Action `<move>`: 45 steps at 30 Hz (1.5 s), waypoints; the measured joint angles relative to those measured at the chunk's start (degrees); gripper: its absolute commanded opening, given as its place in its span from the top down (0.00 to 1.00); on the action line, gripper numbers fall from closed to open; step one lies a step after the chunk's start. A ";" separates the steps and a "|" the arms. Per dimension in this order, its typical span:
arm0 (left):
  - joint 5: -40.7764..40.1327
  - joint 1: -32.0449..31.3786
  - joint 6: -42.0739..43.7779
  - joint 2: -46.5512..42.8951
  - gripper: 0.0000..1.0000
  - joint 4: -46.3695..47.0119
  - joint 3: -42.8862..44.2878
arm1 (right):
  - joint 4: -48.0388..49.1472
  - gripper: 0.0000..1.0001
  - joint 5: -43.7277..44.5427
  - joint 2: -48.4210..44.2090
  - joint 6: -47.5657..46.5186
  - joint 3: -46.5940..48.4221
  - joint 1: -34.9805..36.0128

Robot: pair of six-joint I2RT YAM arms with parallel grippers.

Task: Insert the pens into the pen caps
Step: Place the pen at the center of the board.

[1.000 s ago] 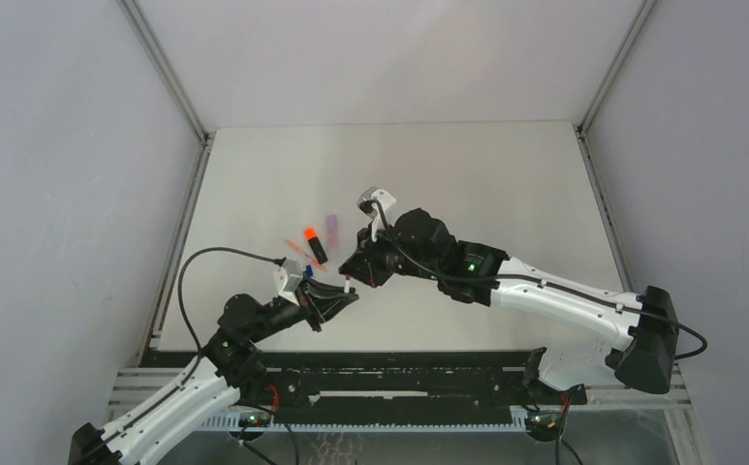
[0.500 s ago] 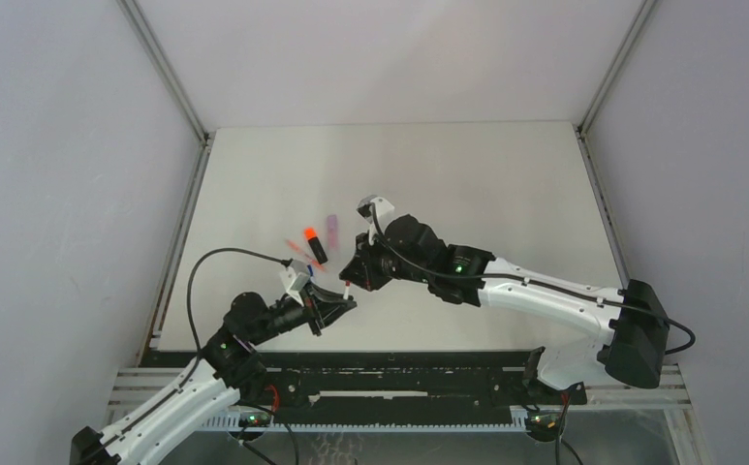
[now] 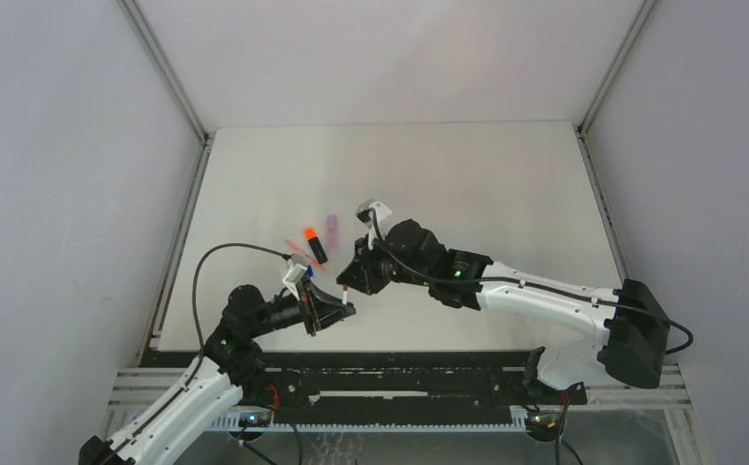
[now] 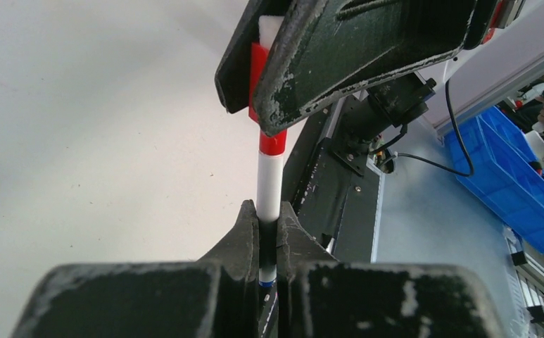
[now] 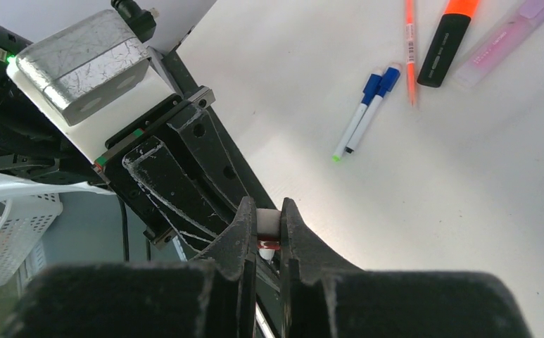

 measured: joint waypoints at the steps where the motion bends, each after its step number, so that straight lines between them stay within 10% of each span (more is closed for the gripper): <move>1: 0.42 0.26 -0.24 0.11 1.00 0.00 0.00 | 0.24 1.00 -0.04 0.04 -0.02 -0.13 0.00; 7: 1.03 0.44 0.35 0.33 1.00 0.61 0.00 | 0.31 0.99 0.04 -2.27 -0.26 -1.01 -0.15; 15: -12.46 2.82 -0.44 -1.53 1.00 4.22 -0.02 | -12.83 0.28 -2.58 -7.15 -6.08 1.03 -2.78; 18: -18.56 3.32 -1.86 -2.21 1.00 0.96 -0.02 | -17.55 0.16 -1.92 -11.23 -8.83 1.03 -4.24; 31: -42.18 3.32 -14.62 -0.94 1.00 -28.37 -0.02 | -17.22 0.15 0.17 -25.35 -10.82 -8.35 -22.18; 45: -43.69 6.47 -16.17 11.45 0.61 -26.71 -0.02 | -16.41 0.16 -3.28 -26.18 -8.20 -14.93 -31.04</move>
